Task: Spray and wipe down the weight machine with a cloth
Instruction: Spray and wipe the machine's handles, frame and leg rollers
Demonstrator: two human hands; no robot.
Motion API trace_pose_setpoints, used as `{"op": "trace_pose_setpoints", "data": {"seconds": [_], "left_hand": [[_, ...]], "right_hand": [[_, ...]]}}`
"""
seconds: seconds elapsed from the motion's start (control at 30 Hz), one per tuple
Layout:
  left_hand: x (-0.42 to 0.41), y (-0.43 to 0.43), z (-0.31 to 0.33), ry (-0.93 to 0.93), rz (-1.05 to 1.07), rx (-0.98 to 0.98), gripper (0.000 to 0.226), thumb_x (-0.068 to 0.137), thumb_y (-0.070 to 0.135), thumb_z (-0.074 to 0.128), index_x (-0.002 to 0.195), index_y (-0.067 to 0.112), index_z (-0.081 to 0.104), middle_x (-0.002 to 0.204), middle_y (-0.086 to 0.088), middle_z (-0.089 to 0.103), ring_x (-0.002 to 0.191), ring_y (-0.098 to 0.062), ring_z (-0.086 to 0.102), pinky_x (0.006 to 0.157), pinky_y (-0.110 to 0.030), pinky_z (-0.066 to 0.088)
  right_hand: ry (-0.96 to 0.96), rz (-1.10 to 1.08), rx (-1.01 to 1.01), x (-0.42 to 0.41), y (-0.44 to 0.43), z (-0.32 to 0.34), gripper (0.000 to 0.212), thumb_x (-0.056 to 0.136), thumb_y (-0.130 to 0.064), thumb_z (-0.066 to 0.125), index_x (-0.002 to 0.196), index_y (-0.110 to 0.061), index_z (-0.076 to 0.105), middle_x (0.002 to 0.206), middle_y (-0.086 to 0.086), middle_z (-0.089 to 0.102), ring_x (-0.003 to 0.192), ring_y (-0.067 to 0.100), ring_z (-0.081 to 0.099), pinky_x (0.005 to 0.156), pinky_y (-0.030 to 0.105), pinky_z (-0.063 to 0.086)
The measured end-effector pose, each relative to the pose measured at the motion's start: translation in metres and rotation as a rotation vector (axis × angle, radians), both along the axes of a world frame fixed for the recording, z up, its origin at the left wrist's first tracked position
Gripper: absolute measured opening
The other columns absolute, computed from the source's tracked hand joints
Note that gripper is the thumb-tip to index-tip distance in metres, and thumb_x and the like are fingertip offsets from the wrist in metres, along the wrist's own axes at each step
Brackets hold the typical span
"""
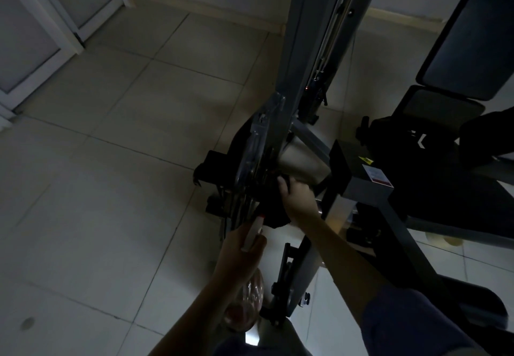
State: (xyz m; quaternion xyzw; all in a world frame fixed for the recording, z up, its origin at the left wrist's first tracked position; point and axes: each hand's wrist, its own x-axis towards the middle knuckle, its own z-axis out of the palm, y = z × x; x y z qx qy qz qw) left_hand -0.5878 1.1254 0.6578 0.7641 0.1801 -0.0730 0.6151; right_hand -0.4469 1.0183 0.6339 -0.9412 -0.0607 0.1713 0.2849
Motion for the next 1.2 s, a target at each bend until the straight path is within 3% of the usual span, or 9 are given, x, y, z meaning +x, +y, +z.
{"op": "trace_pose_setpoints", "data": {"seconds": [0.1,0.23,0.37,0.53,0.67,0.77,0.9,1.1,1.2], "left_hand": [[0.001,0.001,0.001,0.029,0.028,-0.006,0.021,0.094,0.010,0.051,0.087,0.029,0.056,0.068,-0.012,0.054,0.055,-0.019,0.046,0.052,-0.030,0.036],[0.002,0.002,0.002,0.044,0.027,-0.039,0.014,0.094,0.009,0.051,0.083,0.015,0.057,0.074,-0.012,0.055,0.063,-0.017,0.048,0.055,-0.028,0.038],[-0.001,0.008,-0.001,0.044,0.035,-0.011,0.011,0.097,0.014,0.050,0.091,0.014,0.059,0.065,-0.005,0.054,0.050,-0.010,0.047,0.046,-0.016,0.036],[-0.009,0.015,0.004,0.035,0.068,-0.054,0.018,0.097,0.010,0.050,0.093,0.025,0.058,0.052,0.004,0.044,0.038,-0.003,0.036,0.040,-0.017,0.030],[-0.010,0.014,0.010,-0.025,-0.003,0.001,0.031,0.097,0.009,0.049,0.101,0.039,0.051,0.044,0.007,0.043,0.034,-0.001,0.036,0.039,-0.013,0.029],[-0.011,0.017,0.007,-0.031,0.011,-0.045,0.020,0.096,0.006,0.050,0.088,0.022,0.057,0.043,0.008,0.043,0.036,-0.002,0.034,0.039,-0.014,0.028],[-0.010,0.018,0.003,-0.014,0.046,-0.078,0.017,0.095,0.005,0.051,0.079,0.009,0.055,0.048,0.006,0.044,0.039,-0.005,0.036,0.041,-0.016,0.030],[-0.006,0.017,0.004,-0.053,0.046,-0.069,0.019,0.096,0.005,0.049,0.078,0.004,0.054,0.047,0.006,0.043,0.039,-0.009,0.036,0.041,-0.016,0.030],[-0.006,0.016,0.006,-0.063,0.022,-0.037,0.018,0.095,0.002,0.050,0.080,0.012,0.055,0.045,0.007,0.043,0.037,-0.005,0.035,0.039,-0.014,0.029]], "right_hand": [[0.181,-0.136,0.005,0.014,0.003,0.007,0.045,0.102,-0.037,0.033,0.117,-0.002,0.057,0.112,0.022,0.061,0.104,0.037,0.057,0.081,0.034,0.044],[0.003,-0.168,0.159,-0.004,0.012,0.016,0.040,0.100,-0.040,0.034,0.132,-0.018,0.043,0.117,0.009,0.057,0.100,0.024,0.059,0.084,0.039,0.051],[-0.183,0.300,-0.192,-0.029,0.030,0.010,0.062,0.093,-0.035,0.051,0.146,-0.021,0.022,0.136,0.004,0.038,0.123,0.023,0.041,0.102,0.036,0.038],[-0.295,0.335,-0.302,-0.009,0.040,0.006,0.033,0.098,-0.033,0.040,0.125,-0.014,0.047,0.120,0.008,0.055,0.109,0.027,0.053,0.080,0.037,0.047],[0.019,0.023,-0.091,0.018,0.050,0.017,0.054,0.100,-0.048,0.025,0.105,-0.009,0.061,0.103,0.015,0.064,0.098,0.032,0.060,0.076,0.035,0.045],[0.105,-0.042,-0.062,0.019,0.052,0.018,0.052,0.099,-0.050,0.025,0.134,-0.015,0.042,0.123,0.015,0.058,0.108,0.032,0.058,0.084,0.037,0.045],[-0.274,0.392,-0.284,-0.024,0.034,0.007,0.081,0.090,-0.053,0.047,0.151,-0.018,0.007,0.142,0.012,0.039,0.124,0.029,0.047,0.099,0.041,0.042],[-0.361,0.560,-0.418,-0.012,0.025,-0.007,0.062,0.095,-0.042,0.046,0.146,-0.013,0.027,0.135,0.014,0.044,0.117,0.029,0.050,0.081,0.033,0.052],[-0.350,0.533,-0.255,-0.009,0.027,-0.006,0.052,0.092,-0.045,0.038,0.129,-0.010,0.047,0.119,0.016,0.055,0.104,0.035,0.056,0.072,0.042,0.055]]}}
